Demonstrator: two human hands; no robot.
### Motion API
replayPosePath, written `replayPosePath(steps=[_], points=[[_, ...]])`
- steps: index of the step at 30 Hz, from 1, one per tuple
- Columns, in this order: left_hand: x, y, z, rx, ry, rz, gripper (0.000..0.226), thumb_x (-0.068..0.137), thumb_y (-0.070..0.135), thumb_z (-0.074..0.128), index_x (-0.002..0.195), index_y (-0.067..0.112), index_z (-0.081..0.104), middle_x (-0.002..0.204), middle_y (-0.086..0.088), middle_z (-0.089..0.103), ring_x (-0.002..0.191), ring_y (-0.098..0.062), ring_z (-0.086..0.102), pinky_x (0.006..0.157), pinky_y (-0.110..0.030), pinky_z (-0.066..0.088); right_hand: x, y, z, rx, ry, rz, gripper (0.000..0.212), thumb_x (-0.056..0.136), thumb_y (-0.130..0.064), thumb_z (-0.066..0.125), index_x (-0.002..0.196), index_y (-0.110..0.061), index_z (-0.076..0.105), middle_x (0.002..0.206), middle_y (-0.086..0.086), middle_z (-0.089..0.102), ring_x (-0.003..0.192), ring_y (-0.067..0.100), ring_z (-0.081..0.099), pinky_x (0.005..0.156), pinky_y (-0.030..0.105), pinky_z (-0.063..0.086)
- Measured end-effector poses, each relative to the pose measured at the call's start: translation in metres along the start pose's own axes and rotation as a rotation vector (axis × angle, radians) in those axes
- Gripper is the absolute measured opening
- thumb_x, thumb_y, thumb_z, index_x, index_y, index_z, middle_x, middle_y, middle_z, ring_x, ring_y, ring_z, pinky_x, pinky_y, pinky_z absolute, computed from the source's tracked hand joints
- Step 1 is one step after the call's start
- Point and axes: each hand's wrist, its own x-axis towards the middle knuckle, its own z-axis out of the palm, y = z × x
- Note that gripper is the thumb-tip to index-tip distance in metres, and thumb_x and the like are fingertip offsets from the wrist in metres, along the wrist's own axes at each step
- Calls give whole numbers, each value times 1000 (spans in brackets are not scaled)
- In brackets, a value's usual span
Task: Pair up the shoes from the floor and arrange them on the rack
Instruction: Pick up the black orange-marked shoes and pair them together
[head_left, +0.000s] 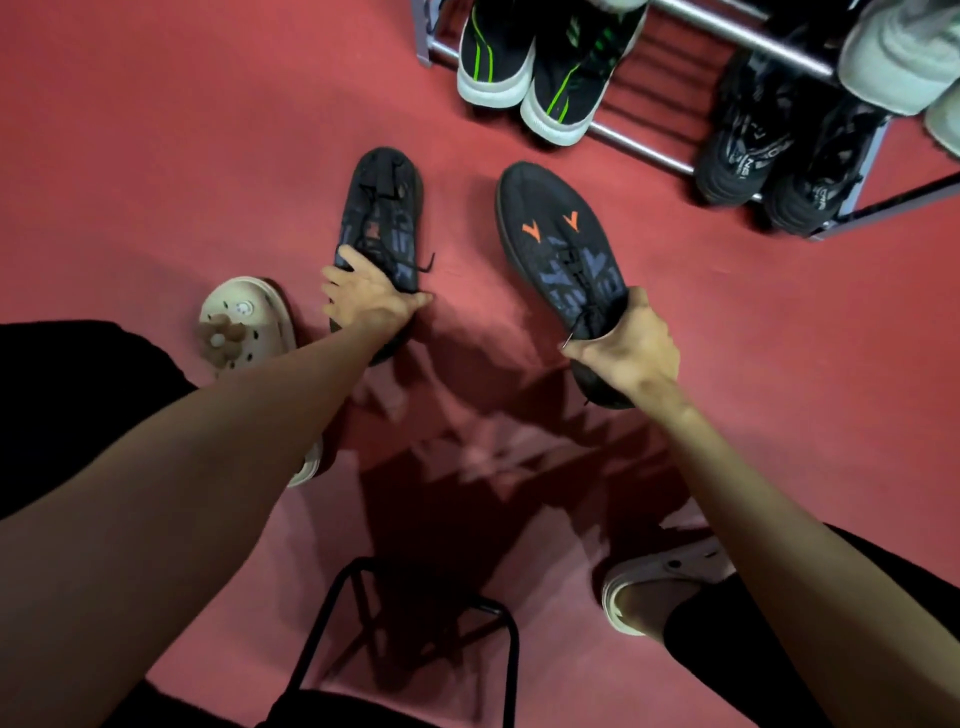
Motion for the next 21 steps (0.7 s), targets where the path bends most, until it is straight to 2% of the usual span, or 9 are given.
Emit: replayPosePath(steps=[4, 7, 9, 13, 15, 18, 21], points=[[6, 0, 6, 8, 79, 38, 124, 60, 46, 84, 147, -1, 8, 142, -21, 31, 131, -38, 34, 105, -49, 33, -2, 5, -3, 9, -32, 24, 75, 57, -43, 79, 118, -16, 46, 116, 8, 61, 108, 30, 60, 86, 36, 46], [9, -3, 3, 21, 32, 86, 130, 58, 45, 85, 146, -4, 4, 145, -20, 26, 132, -39, 31, 107, -50, 33, -6, 9, -6, 45, -40, 31, 74, 58, -42, 79, 118, -16, 46, 116, 6, 62, 107, 29, 60, 82, 34, 44], [9, -7, -3, 87, -5, 216, 129, 56, 44, 87, 144, -8, 8, 146, -21, 26, 131, -41, 30, 110, -48, 31, -8, 10, -8, 74, -33, 41, 73, 59, -41, 79, 118, -16, 46, 116, 6, 63, 108, 29, 60, 83, 34, 45], [5, -7, -15, 373, -51, 750, 110, 46, 33, 90, 129, -7, 31, 127, -23, 41, 115, -42, 41, 100, -46, 36, -16, 13, -16, 114, 45, 82, 71, 61, -41, 78, 120, -18, 46, 119, 4, 63, 112, 28, 60, 87, 35, 46], [4, 3, -14, 538, -111, 1041, 106, 47, 25, 87, 133, -5, 33, 129, -22, 44, 119, -41, 42, 107, -44, 29, -20, 17, -22, 134, 84, 104, 70, 63, -40, 77, 120, -17, 46, 118, 4, 63, 112, 29, 60, 88, 36, 46], [-1, 24, -6, 744, -264, 1408, 104, 61, 14, 80, 147, 0, 22, 145, -20, 38, 138, -35, 33, 120, -40, 8, -24, 26, -29, 175, 96, 152, 69, 63, -39, 77, 120, -15, 46, 117, 5, 63, 110, 29, 60, 89, 38, 47], [-16, 48, 9, 1087, -278, 1663, 94, 76, 5, 63, 152, 9, 9, 157, -13, 22, 147, -27, 18, 121, -38, 1, -26, 38, -31, 203, 84, 201, 71, 61, -39, 78, 120, -15, 47, 116, 5, 63, 109, 29, 60, 88, 37, 47]])
